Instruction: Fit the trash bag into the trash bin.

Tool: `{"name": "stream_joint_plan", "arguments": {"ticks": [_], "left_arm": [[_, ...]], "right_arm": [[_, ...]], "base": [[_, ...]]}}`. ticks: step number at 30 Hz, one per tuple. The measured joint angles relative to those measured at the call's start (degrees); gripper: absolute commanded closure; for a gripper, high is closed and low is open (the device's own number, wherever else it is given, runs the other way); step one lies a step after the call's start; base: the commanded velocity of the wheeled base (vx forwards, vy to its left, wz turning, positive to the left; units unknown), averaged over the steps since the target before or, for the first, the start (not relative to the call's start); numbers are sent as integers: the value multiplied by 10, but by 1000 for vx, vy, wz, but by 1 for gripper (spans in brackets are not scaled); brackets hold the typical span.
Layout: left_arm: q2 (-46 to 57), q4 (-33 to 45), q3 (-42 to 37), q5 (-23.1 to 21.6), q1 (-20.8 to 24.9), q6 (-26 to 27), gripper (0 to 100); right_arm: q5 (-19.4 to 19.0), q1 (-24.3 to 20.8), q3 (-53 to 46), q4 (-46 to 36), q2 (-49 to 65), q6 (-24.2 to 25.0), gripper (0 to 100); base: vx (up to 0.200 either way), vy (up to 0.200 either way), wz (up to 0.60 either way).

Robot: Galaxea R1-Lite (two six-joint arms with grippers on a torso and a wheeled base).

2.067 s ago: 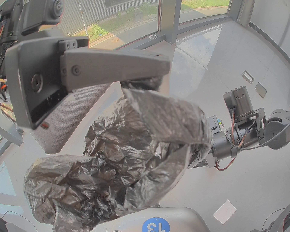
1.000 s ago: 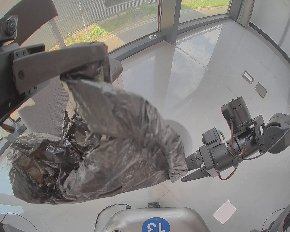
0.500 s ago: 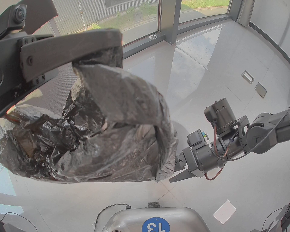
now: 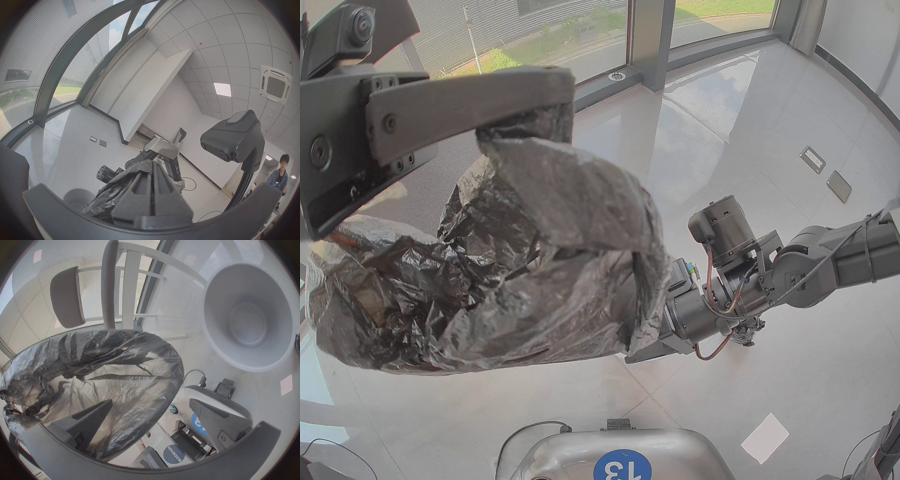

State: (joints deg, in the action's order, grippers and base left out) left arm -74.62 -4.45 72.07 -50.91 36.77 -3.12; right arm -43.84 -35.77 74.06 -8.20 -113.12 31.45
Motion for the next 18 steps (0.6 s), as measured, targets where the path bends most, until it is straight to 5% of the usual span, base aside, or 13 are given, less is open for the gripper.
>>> {"name": "stream_joint_plan", "arguments": {"ticks": [17,18], "left_arm": [[-14,-17,2,0,4,-8,100],[-15,-17,2,0,4,-8,100]], "right_arm": [[1,-8,22,1,-36,-6,0],[1,-8,22,2,-37,-6,100]], "base": [[0,0,0],[0,0,0]]}}
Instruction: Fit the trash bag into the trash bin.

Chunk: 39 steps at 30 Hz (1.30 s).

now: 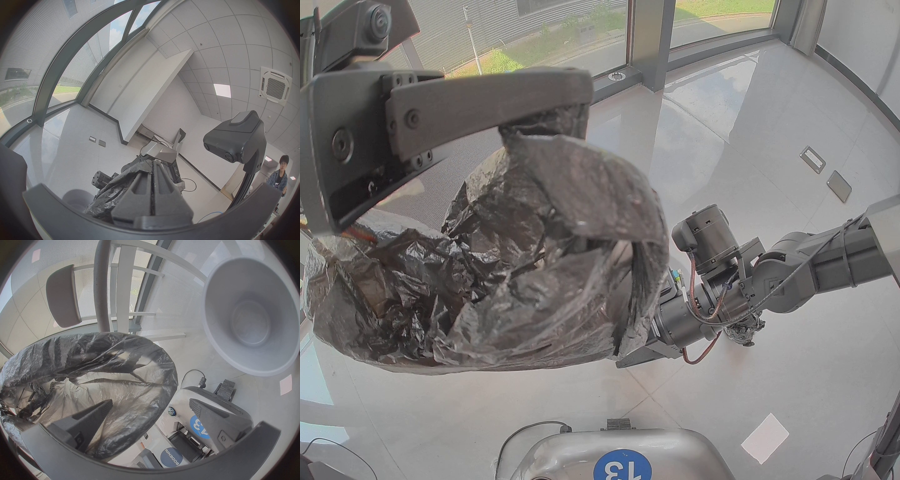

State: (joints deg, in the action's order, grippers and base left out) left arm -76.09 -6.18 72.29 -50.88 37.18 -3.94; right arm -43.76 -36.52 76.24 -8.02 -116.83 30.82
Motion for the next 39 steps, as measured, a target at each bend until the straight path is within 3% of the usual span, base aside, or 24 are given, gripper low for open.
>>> {"name": "stream_joint_plan", "arguments": {"ticks": [18,22,26,29,33,39], "left_arm": [[-9,-7,0,1,0,-2,100],[-10,-7,0,4,-2,-5,100],[-14,-7,0,14,-2,-13,100],[-21,-7,0,50,6,-25,100],[-37,-6,6,142,32,-45,100],[-94,3,42,237,74,-71,100]], "right_arm": [[1,9,2,-25,11,4,100],[3,34,-10,-52,44,-12,100],[7,89,-30,-95,98,-65,100],[27,133,-49,-125,144,-120,100],[75,172,-85,-140,195,-178,100],[115,206,-155,-118,270,-247,100]], "base": [[0,0,0],[0,0,0],[0,0,0],[0,0,0],[0,0,0],[0,0,0]]}}
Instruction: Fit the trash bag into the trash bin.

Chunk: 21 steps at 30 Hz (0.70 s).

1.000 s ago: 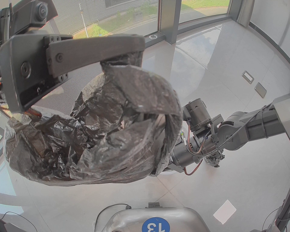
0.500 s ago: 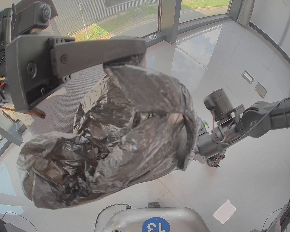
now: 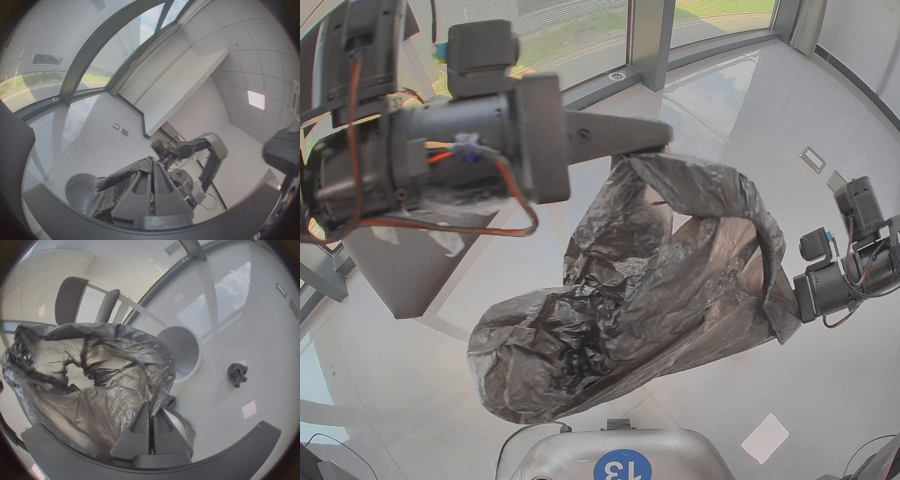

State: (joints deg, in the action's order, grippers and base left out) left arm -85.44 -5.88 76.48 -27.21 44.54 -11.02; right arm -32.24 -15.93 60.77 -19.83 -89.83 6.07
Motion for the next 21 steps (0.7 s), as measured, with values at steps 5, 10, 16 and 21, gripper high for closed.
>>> {"name": "stream_joint_plan", "arguments": {"ticks": [5,10,16,21], "left_arm": [[-54,10,30,98,19,-12,100],[-110,15,57,148,26,-20,100],[-162,7,115,197,24,-24,100],[-188,-24,163,208,17,-41,100]], "right_arm": [[29,17,-74,109,46,-52,100],[55,33,-133,204,75,-96,100],[63,49,-154,222,104,-152,100],[64,64,-151,245,129,-173,100]], "base": [[0,0,0],[0,0,0],[0,0,0],[0,0,0]]}}
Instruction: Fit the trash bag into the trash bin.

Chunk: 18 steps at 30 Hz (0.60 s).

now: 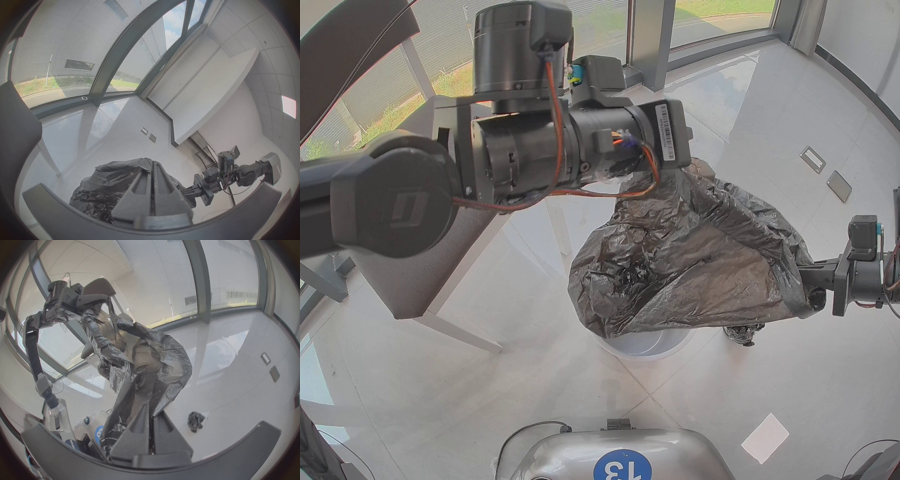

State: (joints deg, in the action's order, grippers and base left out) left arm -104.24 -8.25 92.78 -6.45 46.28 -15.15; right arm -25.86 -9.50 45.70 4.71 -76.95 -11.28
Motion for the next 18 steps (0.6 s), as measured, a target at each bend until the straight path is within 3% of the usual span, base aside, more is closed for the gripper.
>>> {"name": "stream_joint_plan", "arguments": {"ticks": [11,18], "left_arm": [[-11,-16,-34,11,-4,-9,100],[-28,-92,-71,6,-13,-8,100]], "right_arm": [[0,10,-15,20,26,-31,100],[-4,10,-30,38,25,-34,100]], "base": [[0,0,0],[0,0,0]]}}
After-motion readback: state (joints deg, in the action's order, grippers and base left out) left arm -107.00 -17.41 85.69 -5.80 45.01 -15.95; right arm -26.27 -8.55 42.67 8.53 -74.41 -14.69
